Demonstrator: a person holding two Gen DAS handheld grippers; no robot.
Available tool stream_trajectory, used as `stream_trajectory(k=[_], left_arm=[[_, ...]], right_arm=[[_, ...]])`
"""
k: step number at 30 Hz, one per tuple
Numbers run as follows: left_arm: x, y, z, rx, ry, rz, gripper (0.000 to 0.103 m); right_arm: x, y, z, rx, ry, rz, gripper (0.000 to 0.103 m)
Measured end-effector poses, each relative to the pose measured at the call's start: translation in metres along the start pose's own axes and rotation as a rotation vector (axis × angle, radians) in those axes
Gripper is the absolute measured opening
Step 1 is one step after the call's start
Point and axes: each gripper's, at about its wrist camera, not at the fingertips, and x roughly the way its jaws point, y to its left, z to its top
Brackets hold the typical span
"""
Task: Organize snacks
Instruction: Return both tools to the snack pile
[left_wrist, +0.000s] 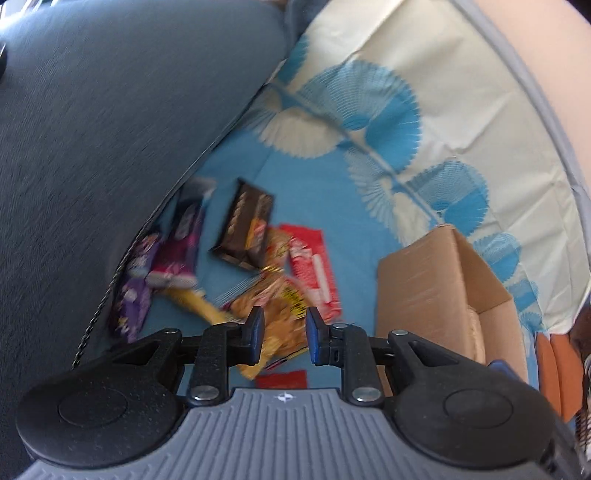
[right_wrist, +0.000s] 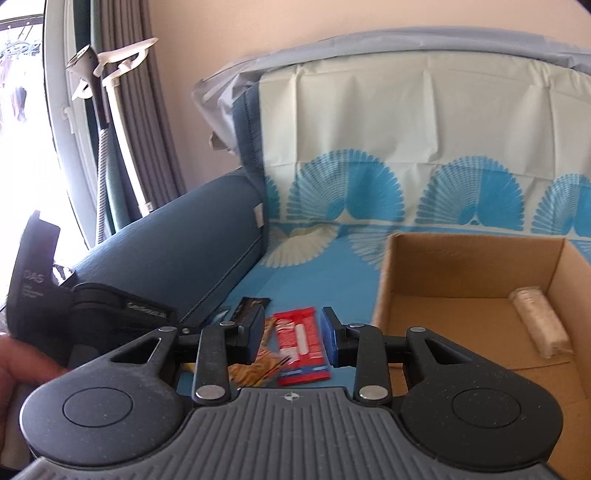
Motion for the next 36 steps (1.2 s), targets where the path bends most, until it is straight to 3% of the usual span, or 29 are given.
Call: stream_trajectory(k=[5,10,15,18,23,36], left_arm=[[0.01,0.019,0.002,-0.094,0.046,0.018,0.026],[0.017,0.018,0.005,-0.087,0.058,0.065,0.029],[0.028,0.017,0.007,-0.077,0.083,0.105,0.031],[0.032,0.017,0.008,-0.068,0.095,0.121,0.034],[0.038,0.016,0.01,-0.059,0.102,0.128,0.034],[0.052,0.012,0.011,-0.013,0.134,0.169,0.034]], right_arm=[[0.034,0.022,-0.017,-0.035,0.141,0.048,0.035],[0.06,0.035,-0.034,-0.051,0.246,0.049,0.036],[0.08,0.046,-0.047,-0.085,0.324,0.054,0.045],[0.09,0.044,-0.055,-0.102,0.348,0.055,0.051],[0.106,0.035,-0.081,-0.138,0.39,-0.003,0.052],[0.112,0.032,-0.083,-0.145,0.404,-0.025,0.053]])
